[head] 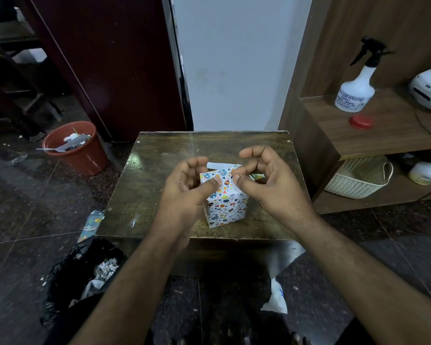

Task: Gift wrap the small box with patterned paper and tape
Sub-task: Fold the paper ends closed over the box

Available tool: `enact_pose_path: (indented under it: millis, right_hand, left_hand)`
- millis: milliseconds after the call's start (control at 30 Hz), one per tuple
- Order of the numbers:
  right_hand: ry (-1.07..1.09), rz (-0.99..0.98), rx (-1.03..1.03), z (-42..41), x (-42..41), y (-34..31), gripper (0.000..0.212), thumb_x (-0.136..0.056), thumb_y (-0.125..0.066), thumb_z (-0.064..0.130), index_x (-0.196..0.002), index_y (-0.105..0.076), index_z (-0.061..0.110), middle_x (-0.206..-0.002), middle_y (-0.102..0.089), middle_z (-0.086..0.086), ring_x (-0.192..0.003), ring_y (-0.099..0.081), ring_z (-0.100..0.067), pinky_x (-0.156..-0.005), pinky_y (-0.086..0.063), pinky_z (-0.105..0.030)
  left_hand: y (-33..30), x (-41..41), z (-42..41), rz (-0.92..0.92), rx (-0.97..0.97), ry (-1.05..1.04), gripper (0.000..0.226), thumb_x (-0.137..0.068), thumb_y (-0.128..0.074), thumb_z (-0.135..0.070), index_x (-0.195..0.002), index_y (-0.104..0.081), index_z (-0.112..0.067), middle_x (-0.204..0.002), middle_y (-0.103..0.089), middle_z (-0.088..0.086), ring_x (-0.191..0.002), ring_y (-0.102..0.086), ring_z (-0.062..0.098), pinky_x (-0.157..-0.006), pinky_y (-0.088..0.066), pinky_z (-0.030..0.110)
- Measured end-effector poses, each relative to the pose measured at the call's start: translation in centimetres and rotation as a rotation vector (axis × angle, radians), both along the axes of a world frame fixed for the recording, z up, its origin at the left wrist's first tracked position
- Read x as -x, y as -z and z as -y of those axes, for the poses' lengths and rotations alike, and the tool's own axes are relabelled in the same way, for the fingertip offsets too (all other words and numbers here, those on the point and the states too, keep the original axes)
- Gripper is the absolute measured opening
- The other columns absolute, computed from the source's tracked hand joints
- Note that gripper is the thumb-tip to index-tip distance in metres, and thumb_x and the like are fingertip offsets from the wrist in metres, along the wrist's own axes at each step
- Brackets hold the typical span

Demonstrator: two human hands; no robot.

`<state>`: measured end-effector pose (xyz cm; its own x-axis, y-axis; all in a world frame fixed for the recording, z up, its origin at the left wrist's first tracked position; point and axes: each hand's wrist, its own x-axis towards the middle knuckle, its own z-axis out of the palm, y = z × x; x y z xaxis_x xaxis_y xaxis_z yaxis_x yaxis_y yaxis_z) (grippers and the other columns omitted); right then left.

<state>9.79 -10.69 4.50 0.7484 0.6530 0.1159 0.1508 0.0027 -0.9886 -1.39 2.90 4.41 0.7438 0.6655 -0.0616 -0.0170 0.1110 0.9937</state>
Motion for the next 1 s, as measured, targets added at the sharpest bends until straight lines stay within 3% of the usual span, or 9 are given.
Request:
enact_pose_path:
  millis: [133,267,367,467,567,667,800,933,1000]
  right_hand:
    - [0.033,-0.114,-0.064,-0.2,0.2,0.7,0.042,-0.089,-0.075,-0.001,-0.123,-0.060,0.019,-0.090,-0.074,0.003,-0.088,-0.065,-0.002,-0.077,-0.050,-0.016]
    - [0.082,-0.055,-0.031,-0.3,0.5,0.9,0.044,-0.089,-0.076,0.002,-0.123,-0.060,0.026,-0.102,-0.064,0.007,-0.092,-0.059,-0.001,-0.083,-0.051,-0.018]
    - [0.064,-0.046,0.073,-0.1,0.7,1.0,0.037,-0.094,-0.073,0.018,-0.123,-0.062,0.039,-0.122,-0.059,0.006,-0.096,-0.060,0.005,-0.082,-0.050,-0.017]
    - [-0.024,-0.132,0.155,0.2,1.2,1.1,0.034,-0.099,-0.064,0.044,-0.131,-0.059,0.052,-0.124,-0.066,0.018,-0.114,-0.063,0.004,-0.099,-0.053,-0.034]
    - [-0.132,-0.195,0.186,0.5,2.1,1.2,0.059,-0.086,-0.055,0.068,-0.143,-0.040,0.063,-0.143,-0.056,0.025,-0.130,-0.056,-0.002,-0.112,-0.047,-0.043]
    - [-0.193,-0.306,0.146,0.3,2.5,0.8,0.051,-0.093,-0.053,0.060,-0.141,-0.038,0.068,-0.145,-0.055,0.022,-0.129,-0.060,-0.010,-0.108,-0.050,-0.050]
    - [-0.160,-0.370,0.048,-0.7,2.7,0.9,0.032,-0.106,-0.052,0.038,-0.134,-0.053,0.052,-0.133,-0.068,0.006,-0.114,-0.072,-0.027,-0.097,-0.057,-0.057]
    - [-0.141,-0.370,-0.003,-2.4,2.8,0.7,0.024,-0.109,-0.049,0.025,-0.131,-0.055,0.032,-0.125,-0.071,-0.007,-0.104,-0.074,-0.035,-0.088,-0.061,-0.055]
    - [-0.104,-0.354,0.008,-3.5,2.9,0.7,0.021,-0.109,-0.049,0.024,-0.127,-0.057,0.031,-0.120,-0.072,-0.010,-0.098,-0.075,-0.035,-0.083,-0.063,-0.052]
  left_hand:
    - [0.1,0.0,-0.4,-0.112,0.087,0.059,0.029,-0.088,-0.076,-0.007,-0.116,-0.073,-0.016,-0.111,-0.076,0.013,-0.083,-0.070,0.010,-0.062,-0.053,0.018]
    - [-0.5,0.3,-0.4,-0.235,0.196,0.138,0.011,-0.092,-0.072,-0.019,-0.102,-0.078,-0.017,-0.094,-0.080,0.006,-0.078,-0.074,0.018,-0.061,-0.057,0.027]
    - [-0.4,0.7,-0.8,-0.299,0.213,0.182,0.014,-0.091,-0.075,-0.030,-0.101,-0.077,-0.021,-0.095,-0.081,0.000,-0.085,-0.078,0.016,-0.070,-0.063,0.038]
    - [-0.4,0.9,-0.7,-0.332,0.188,0.221,0.019,-0.092,-0.073,-0.038,-0.105,-0.076,-0.025,-0.101,-0.080,0.001,-0.090,-0.079,0.022,-0.071,-0.064,0.051]
    - [-0.6,0.8,-0.4,-0.284,0.208,0.223,0.016,-0.096,-0.069,-0.034,-0.105,-0.075,-0.022,-0.101,-0.080,0.003,-0.090,-0.079,0.022,-0.075,-0.064,0.055]
    - [-0.5,0.7,-0.3,-0.233,0.206,0.217,0.014,-0.098,-0.067,-0.029,-0.106,-0.074,-0.019,-0.101,-0.080,0.003,-0.093,-0.078,0.024,-0.082,-0.063,0.056]
    - [-0.5,0.7,-0.5,-0.184,0.158,0.214,0.010,-0.101,-0.063,-0.023,-0.103,-0.072,-0.021,-0.095,-0.078,0.007,-0.085,-0.078,0.028,-0.074,-0.065,0.048]
    - [-0.4,0.9,-1.7,-0.169,0.079,0.204,0.016,-0.102,-0.062,-0.024,-0.114,-0.070,-0.016,-0.104,-0.076,0.016,-0.076,-0.076,0.026,-0.065,-0.065,0.042]
    - [-0.3,1.1,-2.4,-0.163,0.054,0.194,0.014,-0.102,-0.062,-0.024,-0.112,-0.070,-0.017,-0.103,-0.076,0.016,-0.077,-0.076,0.025,-0.064,-0.065,0.042]
